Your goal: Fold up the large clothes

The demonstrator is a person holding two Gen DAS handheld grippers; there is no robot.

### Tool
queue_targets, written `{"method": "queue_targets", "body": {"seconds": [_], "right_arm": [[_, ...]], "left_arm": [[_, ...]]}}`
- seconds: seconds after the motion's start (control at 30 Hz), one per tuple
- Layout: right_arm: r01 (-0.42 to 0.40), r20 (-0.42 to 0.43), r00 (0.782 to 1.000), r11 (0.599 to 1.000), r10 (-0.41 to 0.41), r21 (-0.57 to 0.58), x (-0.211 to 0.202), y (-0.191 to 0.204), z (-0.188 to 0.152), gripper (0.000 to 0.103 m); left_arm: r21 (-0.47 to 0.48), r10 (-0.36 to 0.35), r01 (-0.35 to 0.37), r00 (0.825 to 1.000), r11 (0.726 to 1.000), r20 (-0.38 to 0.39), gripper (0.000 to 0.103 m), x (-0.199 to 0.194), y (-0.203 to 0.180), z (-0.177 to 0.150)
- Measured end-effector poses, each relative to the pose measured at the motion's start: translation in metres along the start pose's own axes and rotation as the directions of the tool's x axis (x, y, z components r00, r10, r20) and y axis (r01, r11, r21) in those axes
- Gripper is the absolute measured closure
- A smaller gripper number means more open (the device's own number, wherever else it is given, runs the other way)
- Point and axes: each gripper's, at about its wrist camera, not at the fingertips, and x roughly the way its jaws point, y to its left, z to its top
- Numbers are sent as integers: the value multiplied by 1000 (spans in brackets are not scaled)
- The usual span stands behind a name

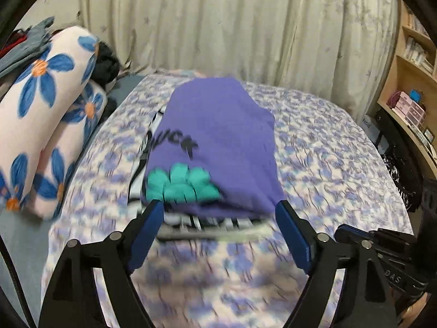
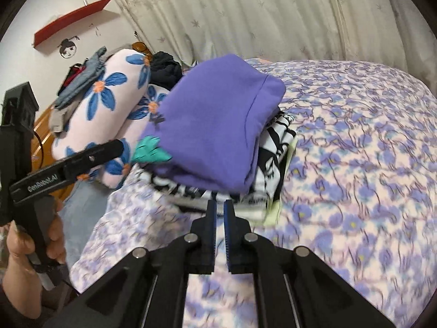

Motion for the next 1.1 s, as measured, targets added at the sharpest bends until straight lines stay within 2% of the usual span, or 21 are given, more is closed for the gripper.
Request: {"method": "queue_targets", "body": {"seconds": [0.1,0.17,0.2,0.27,0.33,0.4,0.43,0.47,0.6,0.7,0.83,0.97,1.1], "right_arm": [[-19,0,1000,1000,19,-11,-44,8,-20,98],[-27,4,1000,1000,27,-14,-68,11,-31,98],[-36,6,999,999,36,-14,-87,13,-39,98],[-48,10,999,999,48,-12,-111,14,-48,97],[-55,20,998,998,56,-19,-141,16,-59,87],[-54,55,997,998,56,-34,-178,19,-71,64],[-50,73,996,998,53,-43,-193,19,-75,59],[-48,91,995,997,52,-53,-208,19,-78,55],[-34,131,991,997,42,-64,-260,17,-100,54],[-28,136,990,998,36,-65,-284,13,-119,54],[-3,132,991,998,11,-58,-300,3,-147,54],[59,126,991,997,-52,-52,-298,-9,-181,45],[126,110,986,992,-123,-21,-281,-25,-217,45]], "left_arm": [[-15,3,-4,998,1000,-66,14,-28,-23,-21],[-8,-11,10,998,1000,-65,12,-49,-36,-36],[1,-7,7,998,1000,-55,6,-65,-46,-46],[24,-6,7,1000,1000,-30,1,-90,-61,-61],[56,-19,18,1000,998,8,1,-122,-80,-77],[71,-24,22,999,997,32,1,-146,-96,-89],[74,-34,31,999,997,42,1,-159,-105,-95],[75,-50,46,998,996,49,1,-173,-114,-102],[51,-119,116,991,992,57,1,-211,-141,-128],[38,-160,157,985,987,62,1,-231,-162,-151],[28,-149,147,984,989,94,1,-242,-179,-180],[69,-119,111,986,991,116,1,-236,-195,-217],[88,-97,86,988,992,120,1,-220,-206,-255]]}}
